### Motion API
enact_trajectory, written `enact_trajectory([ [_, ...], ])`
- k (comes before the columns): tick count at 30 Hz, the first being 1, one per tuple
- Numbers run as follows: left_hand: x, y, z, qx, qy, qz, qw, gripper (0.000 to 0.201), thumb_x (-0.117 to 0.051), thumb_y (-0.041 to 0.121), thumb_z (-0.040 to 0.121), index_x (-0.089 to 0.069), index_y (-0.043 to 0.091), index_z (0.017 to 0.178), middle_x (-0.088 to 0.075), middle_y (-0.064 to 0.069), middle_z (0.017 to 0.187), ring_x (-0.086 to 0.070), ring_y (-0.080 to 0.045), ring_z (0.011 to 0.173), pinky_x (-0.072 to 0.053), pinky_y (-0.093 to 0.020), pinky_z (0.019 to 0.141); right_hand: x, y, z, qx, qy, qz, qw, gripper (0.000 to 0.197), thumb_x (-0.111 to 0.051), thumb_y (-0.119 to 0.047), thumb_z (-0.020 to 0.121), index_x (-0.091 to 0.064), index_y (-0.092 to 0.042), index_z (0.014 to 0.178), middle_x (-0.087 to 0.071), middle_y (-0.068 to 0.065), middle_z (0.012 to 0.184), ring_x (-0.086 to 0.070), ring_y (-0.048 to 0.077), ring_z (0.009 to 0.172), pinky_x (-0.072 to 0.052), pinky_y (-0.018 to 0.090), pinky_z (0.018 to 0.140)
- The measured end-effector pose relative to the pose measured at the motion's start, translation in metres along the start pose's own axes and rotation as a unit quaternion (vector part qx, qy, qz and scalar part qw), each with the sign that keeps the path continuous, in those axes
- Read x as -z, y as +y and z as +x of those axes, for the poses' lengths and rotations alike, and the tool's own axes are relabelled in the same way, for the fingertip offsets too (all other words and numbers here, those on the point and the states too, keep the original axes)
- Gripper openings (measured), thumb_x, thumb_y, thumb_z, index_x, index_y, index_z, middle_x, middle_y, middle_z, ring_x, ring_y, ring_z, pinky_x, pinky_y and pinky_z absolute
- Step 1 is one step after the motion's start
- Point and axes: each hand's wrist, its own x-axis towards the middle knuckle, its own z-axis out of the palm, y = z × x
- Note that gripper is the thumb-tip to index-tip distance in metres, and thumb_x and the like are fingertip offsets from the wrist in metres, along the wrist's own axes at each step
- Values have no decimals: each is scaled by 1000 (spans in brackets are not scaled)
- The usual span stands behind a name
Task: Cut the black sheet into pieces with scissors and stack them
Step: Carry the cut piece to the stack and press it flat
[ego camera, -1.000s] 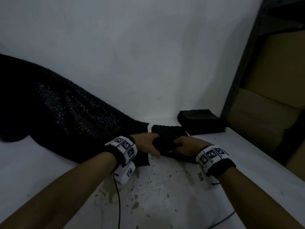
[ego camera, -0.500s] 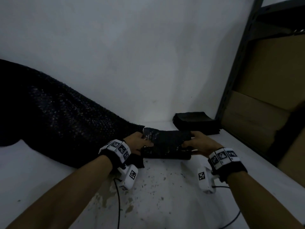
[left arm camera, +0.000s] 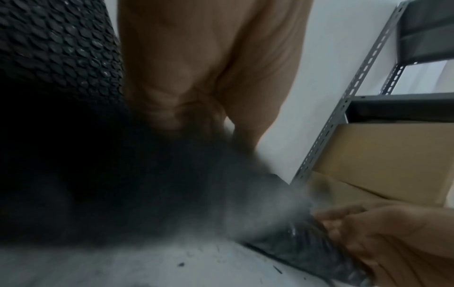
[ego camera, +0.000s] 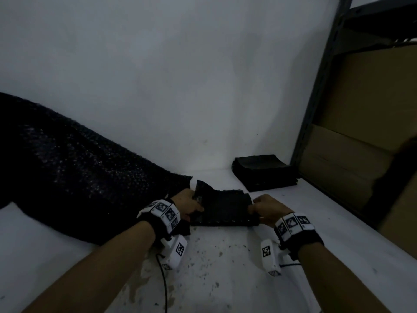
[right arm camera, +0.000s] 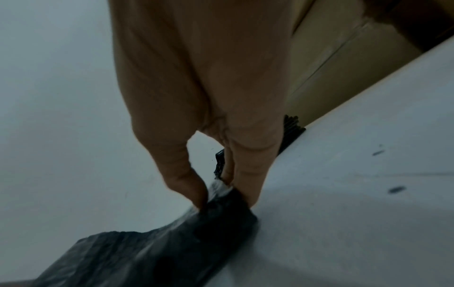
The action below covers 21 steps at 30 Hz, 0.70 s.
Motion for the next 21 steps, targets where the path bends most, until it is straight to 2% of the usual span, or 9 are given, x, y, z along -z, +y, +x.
enact_trajectory([
  [2, -1, 4, 2, 5, 5, -4, 1000, 24, -76, 10, 86, -60, 5, 102, -60, -9, 94, -62, -34, 107, -59, -46, 74, 1, 0, 2, -1, 18, -9, 1000, 17, -66, 3, 81, -54, -4, 70, -58, 18, 76, -64, 35, 80, -60, 48, 72],
  [4, -3, 7, 3, 12, 17, 16, 1000, 23, -78, 15, 85, -57, 7, 88, -58, -7, 83, -63, -28, 92, -59, -41, 69, 0, 2, 11, 22, 39, -43, 998, 11, -66, -2, 81, -56, -2, 75, -60, 19, 81, -67, 40, 90, -59, 54, 82],
  [7, -4, 9, 5, 25, 8, 25, 999, 23, -79, 20, 85, -59, 8, 81, -60, -7, 81, -66, -27, 89, -61, -41, 75, -2, 6, 24, 23, 54, -90, 994, 14, -65, -7, 87, -62, 3, 96, -62, 19, 93, -66, 34, 95, -56, 40, 87],
  [9, -3, 6, 7, 30, 5, 16, 999, 22, -78, 17, 86, -59, 7, 82, -60, -8, 81, -65, -25, 81, -61, -41, 71, -4, 7, 29, 13, 50, -107, 993, 20, -65, -11, 89, -63, 3, 104, -62, 18, 100, -63, 29, 96, -54, 34, 85],
  [12, -1, 2, 12, 35, -1, -30, 999, 27, -75, 9, 87, -58, 6, 108, -63, -10, 92, -66, -26, 79, -62, -44, 64, -8, 9, 38, 3, 51, -115, 992, 28, -64, -19, 88, -63, 2, 106, -65, 18, 111, -62, 28, 96, -53, 32, 81],
  [14, -2, 1, 17, 32, -4, -45, 998, 41, -74, 6, 87, -52, 11, 122, -61, -12, 105, -67, -32, 88, -61, -47, 62, -10, 7, 39, -4, 64, -127, 990, 32, -61, -19, 92, -60, 3, 114, -62, 18, 116, -61, 29, 100, -44, 26, 75],
  [15, -3, 0, 20, 28, -3, -41, 999, 47, -73, 6, 87, -50, 11, 127, -60, -14, 114, -66, -36, 96, -61, -51, 66, -11, 6, 39, -5, 69, -136, 988, 32, -59, -17, 93, -57, 3, 119, -60, 18, 118, -60, 30, 105, -42, 24, 76],
  [18, -4, 1, 27, 7, 2, 0, 1000, 57, -74, 9, 87, -47, 13, 137, -51, -13, 134, -58, -39, 114, -58, -55, 79, -11, 8, 44, -7, 85, -140, 986, 35, -57, -16, 95, -54, 2, 125, -58, 21, 127, -58, 32, 114, -41, 23, 79],
  [21, -6, 4, 31, -18, 9, 52, 998, 50, -73, 14, 89, -48, 13, 133, -51, -15, 130, -57, -37, 112, -58, -43, 70, -10, 11, 47, -11, 88, -142, 986, 35, -55, -17, 97, -53, 2, 127, -56, 22, 130, -57, 32, 117, -41, 23, 82],
])
